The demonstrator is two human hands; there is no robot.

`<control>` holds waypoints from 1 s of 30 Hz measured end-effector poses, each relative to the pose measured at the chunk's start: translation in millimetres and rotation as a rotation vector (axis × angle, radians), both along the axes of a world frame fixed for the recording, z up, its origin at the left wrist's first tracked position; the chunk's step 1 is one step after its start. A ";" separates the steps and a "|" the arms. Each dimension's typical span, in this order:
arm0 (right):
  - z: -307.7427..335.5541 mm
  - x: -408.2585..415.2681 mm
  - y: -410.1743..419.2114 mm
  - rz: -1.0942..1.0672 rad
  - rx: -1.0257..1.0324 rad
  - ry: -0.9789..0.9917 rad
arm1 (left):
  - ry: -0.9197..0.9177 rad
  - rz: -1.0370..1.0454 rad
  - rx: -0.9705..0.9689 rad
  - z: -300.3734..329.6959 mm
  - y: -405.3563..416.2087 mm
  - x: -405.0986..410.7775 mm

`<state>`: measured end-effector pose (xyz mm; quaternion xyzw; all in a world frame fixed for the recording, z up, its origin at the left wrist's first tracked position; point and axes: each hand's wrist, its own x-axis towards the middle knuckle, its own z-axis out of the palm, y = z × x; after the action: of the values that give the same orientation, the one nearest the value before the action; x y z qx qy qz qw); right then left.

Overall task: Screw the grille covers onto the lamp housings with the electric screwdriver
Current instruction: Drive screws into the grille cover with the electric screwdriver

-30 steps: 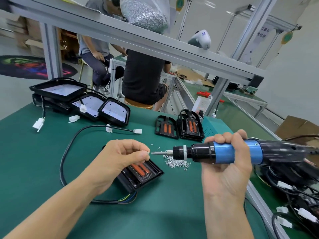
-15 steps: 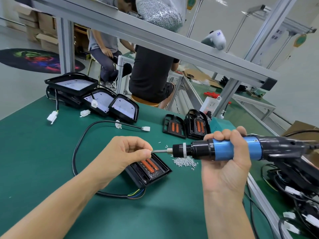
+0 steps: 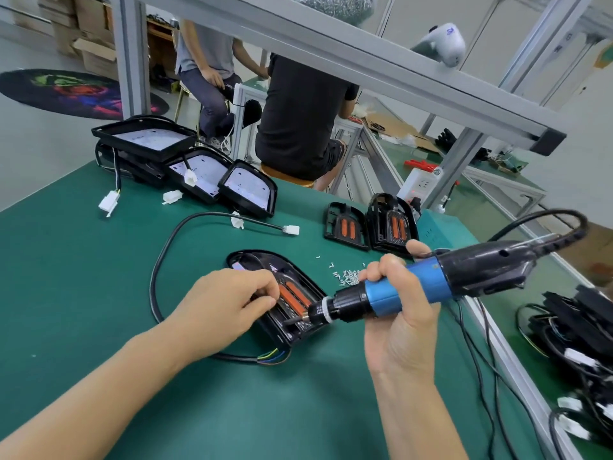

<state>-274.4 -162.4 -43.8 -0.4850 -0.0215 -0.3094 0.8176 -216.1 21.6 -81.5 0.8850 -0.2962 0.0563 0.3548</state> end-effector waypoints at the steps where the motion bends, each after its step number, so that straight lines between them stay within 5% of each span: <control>1: -0.6 0.4 0.4 0.002 -0.014 -0.002 | -0.034 -0.016 0.038 1.0 0.4 0.2; 16: -0.2 -2.9 2.8 0.065 -0.093 0.010 | -0.183 -0.089 0.289 -0.4 0.3 11.8; 30: 2.6 -1.0 4.0 0.059 -0.105 0.016 | -0.154 -0.091 0.291 2.6 -0.1 8.6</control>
<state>-275.4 -158.4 -41.2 -0.5290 -0.0458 -0.2798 0.7999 -207.5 21.5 -78.8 0.9057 -0.3674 0.0643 0.2015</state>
